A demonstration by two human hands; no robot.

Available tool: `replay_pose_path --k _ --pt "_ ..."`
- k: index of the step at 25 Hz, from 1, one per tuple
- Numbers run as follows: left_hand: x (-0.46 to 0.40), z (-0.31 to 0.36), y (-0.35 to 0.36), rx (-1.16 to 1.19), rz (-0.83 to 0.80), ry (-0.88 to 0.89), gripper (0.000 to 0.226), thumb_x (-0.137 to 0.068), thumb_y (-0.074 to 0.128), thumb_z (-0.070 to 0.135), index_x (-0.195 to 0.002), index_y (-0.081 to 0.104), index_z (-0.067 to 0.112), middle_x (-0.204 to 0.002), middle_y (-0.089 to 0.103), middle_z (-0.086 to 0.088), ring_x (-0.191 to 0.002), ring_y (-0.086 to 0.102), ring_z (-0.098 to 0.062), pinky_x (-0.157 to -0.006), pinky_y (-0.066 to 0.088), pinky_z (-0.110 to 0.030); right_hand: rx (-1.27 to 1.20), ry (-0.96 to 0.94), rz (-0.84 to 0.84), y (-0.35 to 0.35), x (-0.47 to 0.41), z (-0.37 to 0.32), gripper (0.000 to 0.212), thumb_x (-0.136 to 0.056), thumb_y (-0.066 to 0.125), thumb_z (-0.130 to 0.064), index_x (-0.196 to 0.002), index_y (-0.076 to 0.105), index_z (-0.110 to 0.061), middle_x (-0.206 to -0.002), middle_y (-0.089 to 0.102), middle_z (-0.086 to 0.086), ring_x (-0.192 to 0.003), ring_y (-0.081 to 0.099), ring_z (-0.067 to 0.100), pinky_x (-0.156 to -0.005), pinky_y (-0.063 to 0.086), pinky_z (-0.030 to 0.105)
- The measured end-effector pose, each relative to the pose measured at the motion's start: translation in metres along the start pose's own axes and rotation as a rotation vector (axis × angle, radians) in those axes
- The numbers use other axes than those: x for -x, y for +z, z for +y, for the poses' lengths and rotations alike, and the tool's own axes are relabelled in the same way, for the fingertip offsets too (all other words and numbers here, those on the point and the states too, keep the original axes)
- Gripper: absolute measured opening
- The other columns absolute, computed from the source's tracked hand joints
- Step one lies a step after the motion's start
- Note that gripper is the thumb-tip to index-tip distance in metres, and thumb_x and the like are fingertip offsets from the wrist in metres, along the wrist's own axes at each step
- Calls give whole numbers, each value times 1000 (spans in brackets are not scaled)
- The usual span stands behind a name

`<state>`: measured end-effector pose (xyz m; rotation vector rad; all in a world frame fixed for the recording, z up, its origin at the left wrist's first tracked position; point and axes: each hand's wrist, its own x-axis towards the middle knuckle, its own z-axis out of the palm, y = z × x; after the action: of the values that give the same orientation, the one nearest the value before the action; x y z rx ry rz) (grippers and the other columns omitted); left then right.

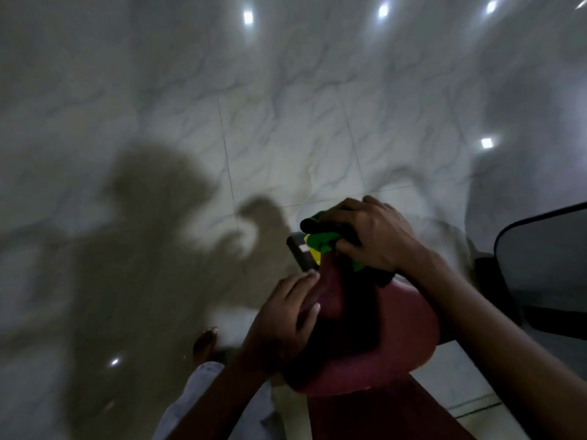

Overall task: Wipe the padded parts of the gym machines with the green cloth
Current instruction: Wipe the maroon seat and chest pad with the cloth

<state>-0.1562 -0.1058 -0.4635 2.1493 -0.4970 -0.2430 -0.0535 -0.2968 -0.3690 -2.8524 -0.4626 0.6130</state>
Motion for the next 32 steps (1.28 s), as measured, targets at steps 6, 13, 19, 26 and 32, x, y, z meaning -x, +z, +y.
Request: replay_pose_path --k 6,13,19,26,32 --pt "-97 67 -61 46 7 59 45 -84 50 37 -120 61 14 -117 60 3 -104 51 -2 -89 33 -1 -509 491 401 -46 72 23 44 -81 64 -20 -123 62 -30 -103 62 -2 -97 60 18 -73 37 19" --pt "-159 149 -93 82 -59 185 50 -80 50 47 -119 61 19 -118 59 12 -107 56 -4 -92 46 -24 -602 647 602 -133 128 23 41 -82 62 -22 -121 61 -33 -97 57 -11 -86 55 7 -69 39 20" --pt "-220 228 -122 147 -203 368 42 -83 58 39 -121 60 22 -117 57 18 -105 53 7 -89 44 -9 -655 785 762 -198 156 33 39 -84 62 -21 -121 61 -34 -102 64 -6 -91 61 11 -78 47 26" --pt "-316 289 -117 96 -549 672 52 -80 51 47 -124 59 21 -116 58 18 -106 55 4 -91 46 -15 -757 1123 1024 -223 162 39 36 -83 63 -24 -119 64 -28 -106 66 -4 -98 62 12 -85 50 29" --pt "-322 358 -90 133 -930 972 49 -79 59 31 -127 57 20 -120 57 12 -111 53 2 -95 43 -13 -758 1556 1237 -225 207 -5 40 -84 62 -21 -123 63 -25 -116 65 -3 -106 60 12 -84 44 20"
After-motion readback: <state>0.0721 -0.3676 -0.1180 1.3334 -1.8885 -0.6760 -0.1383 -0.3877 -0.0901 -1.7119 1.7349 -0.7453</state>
